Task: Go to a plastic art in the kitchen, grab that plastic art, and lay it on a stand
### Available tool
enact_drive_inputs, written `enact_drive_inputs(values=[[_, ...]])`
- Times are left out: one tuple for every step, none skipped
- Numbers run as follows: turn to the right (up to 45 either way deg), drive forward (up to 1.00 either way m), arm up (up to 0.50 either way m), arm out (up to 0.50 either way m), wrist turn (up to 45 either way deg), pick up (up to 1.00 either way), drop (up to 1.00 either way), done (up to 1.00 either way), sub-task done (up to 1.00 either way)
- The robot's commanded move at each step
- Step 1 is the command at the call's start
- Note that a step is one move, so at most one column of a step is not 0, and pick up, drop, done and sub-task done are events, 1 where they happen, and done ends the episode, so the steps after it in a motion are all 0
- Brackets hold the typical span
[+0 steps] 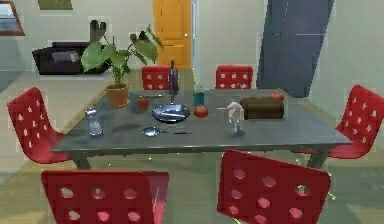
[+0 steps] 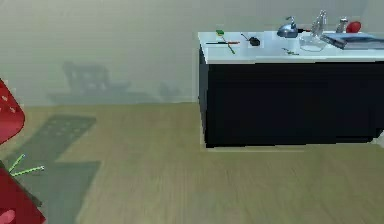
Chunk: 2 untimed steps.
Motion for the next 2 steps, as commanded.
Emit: enact_drive_inputs(values=[[-45.0, 0.00, 0.00, 0.00, 0.0, 0.00, 0.00, 0.00, 0.00], [-30.0, 0.00, 0.00, 0.00, 0.0, 0.00, 0.00, 0.00, 0.00]])
